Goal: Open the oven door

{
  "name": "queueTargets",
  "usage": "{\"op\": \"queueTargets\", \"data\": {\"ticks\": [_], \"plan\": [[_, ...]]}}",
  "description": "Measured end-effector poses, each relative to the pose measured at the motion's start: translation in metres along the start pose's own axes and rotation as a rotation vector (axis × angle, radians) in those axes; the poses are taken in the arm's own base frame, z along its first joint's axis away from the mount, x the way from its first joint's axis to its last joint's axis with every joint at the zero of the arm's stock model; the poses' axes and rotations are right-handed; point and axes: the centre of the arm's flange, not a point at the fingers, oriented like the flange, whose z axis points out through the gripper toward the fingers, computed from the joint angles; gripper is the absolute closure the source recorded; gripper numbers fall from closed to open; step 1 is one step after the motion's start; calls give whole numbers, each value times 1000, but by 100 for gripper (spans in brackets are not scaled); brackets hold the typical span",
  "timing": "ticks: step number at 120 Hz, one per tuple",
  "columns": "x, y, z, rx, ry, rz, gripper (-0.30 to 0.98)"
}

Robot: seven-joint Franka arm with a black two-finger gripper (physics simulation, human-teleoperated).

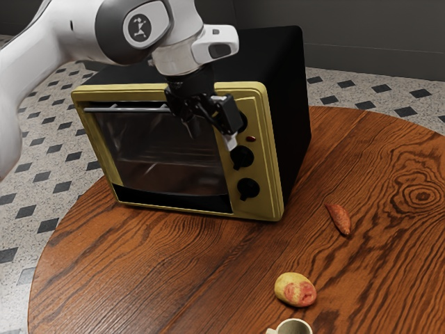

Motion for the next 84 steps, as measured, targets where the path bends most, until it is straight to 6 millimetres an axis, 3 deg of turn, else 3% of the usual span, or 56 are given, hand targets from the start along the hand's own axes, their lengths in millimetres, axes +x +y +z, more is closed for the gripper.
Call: {"op": "queueTargets", "data": {"ticks": [20,23,26,30,33,36,42,48,54,62,70,76,84], "plan": [[-4,0,-5,-2,-8,-24,0],[-14,-1,-29,-2,31,-22,0],[-35,-6,-71,1,100,-16,0],[-89,-25,-147,10,218,8,0],[-124,-42,-184,15,269,36,0],[-150,-69,-202,41,281,43,0],[-189,-125,-218,99,262,32,0],[-221,-158,-220,103,257,80,0],[-248,-194,-205,90,253,132,0],[-263,-232,-187,98,259,201,0],[-252,-245,-173,120,263,301,0],[-228,-249,-157,135,253,389,0],[-207,-271,-131,136,244,465,0]]}}
